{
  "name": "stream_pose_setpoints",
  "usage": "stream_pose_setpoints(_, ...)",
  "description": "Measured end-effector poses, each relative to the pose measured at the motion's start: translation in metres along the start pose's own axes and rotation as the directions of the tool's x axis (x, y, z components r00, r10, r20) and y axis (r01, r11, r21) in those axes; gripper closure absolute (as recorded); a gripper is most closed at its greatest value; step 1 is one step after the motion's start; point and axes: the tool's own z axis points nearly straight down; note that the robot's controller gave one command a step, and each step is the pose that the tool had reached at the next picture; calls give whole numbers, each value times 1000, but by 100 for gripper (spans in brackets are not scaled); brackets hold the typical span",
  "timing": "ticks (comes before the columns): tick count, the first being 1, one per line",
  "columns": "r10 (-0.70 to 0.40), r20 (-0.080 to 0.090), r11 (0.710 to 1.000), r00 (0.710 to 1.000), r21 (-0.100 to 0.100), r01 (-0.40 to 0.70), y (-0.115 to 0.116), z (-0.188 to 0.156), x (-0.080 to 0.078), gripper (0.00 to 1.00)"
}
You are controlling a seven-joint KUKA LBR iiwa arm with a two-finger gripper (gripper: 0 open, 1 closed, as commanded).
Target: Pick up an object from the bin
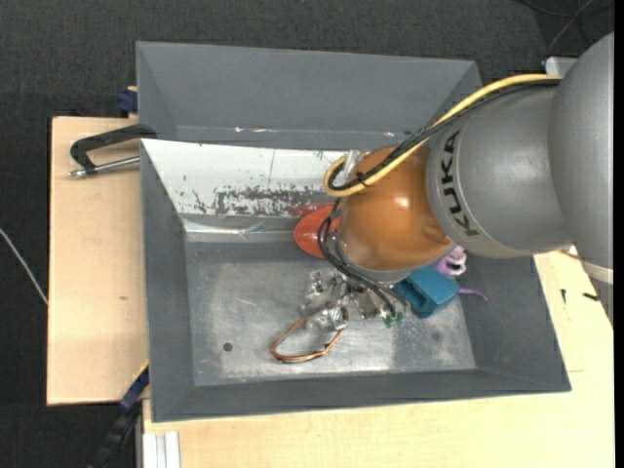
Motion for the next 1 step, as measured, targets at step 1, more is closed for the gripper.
stream_pose_setpoints(1,0,4,1000,1000,1,0,0,-8,-1,100)
